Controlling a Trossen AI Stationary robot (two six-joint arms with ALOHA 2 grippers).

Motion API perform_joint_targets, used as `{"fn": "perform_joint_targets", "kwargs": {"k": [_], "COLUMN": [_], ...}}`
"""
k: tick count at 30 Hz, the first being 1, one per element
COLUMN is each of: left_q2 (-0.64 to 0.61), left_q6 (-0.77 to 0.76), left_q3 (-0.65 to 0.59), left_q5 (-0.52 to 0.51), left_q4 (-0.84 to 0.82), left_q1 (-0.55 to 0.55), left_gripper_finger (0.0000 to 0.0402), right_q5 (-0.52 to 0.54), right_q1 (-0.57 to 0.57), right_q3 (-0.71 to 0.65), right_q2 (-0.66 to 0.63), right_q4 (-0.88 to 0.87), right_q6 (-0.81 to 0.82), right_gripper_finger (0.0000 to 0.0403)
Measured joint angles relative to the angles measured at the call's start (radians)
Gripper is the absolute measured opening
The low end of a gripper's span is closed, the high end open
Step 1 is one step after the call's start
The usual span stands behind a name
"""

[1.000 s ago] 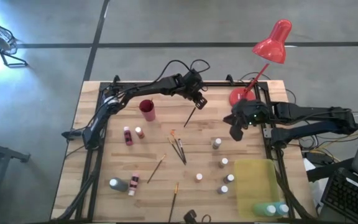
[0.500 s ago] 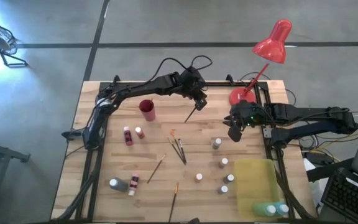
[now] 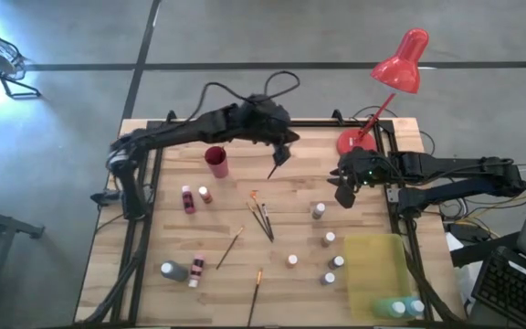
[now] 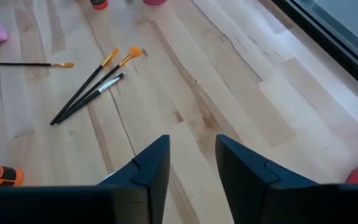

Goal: Pick & Place Paint Supplies
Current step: Put the black paint brush into the pink cup

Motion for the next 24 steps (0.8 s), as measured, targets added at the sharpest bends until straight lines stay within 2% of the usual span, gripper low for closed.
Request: {"fn": "perform_joint_targets", "kwargs": {"k": [6,15,20,24], "left_q2": [-0.226,-0.586,-0.743,-0.821], "left_q6": [0.018,0.028,0.082,0.134], "left_q3": [-0.209,-0.551,-0.73,-0.859], "left_q5": [-0.038,-0.044,-0.114,-0.171], "left_q4": [0.094,0.359,0.497,0.628], "left_q1": [-0.024,-0.03,-0.029,-0.028], "left_gripper_finger": [0.0,0.0,0.0,0.0], "right_q5": [0.0,0.001,0.001,0.001], "right_q1": [0.0,0.0,0.0,0.0], "right_q3": [0.0,0.0,0.0,0.0], "right_q2": [0.0,0.0,0.0,0.0], "right_q4": [0.0,0.002,0.008,0.019], "right_q6": [0.0,-0.003,-0.003,-0.005], "right_gripper_finger": [0.0135,0.0126,0.0109,0.0097]}}
